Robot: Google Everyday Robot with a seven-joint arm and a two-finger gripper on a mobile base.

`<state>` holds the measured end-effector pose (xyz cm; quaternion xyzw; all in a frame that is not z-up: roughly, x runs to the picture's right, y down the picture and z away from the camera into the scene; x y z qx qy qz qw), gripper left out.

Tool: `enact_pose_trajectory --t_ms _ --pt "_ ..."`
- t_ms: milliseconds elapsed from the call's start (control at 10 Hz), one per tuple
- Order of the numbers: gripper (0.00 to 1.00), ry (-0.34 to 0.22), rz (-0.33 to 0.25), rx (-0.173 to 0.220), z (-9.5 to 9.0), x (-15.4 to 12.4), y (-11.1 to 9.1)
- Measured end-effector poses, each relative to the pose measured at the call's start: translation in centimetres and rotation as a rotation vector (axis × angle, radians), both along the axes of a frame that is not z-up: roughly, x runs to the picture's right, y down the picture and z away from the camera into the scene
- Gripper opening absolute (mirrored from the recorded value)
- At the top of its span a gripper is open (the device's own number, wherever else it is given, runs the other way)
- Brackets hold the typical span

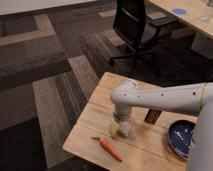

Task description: Place the white sponge in the ceramic cup

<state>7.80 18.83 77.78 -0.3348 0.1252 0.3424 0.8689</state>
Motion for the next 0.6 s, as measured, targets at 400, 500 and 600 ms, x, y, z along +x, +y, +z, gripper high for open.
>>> enact_pose_trajectory --t_ms 400,500,600 --pt "0.29 0.018 -0.006 0.023 -0.3 -0.8 -1.8" --pt "0.21 0.025 -0.011 0.038 -0.8 -0.9 -2.4" --pt "0.19 0.028 -0.012 0.047 -1.5 -1.2 -3.1"
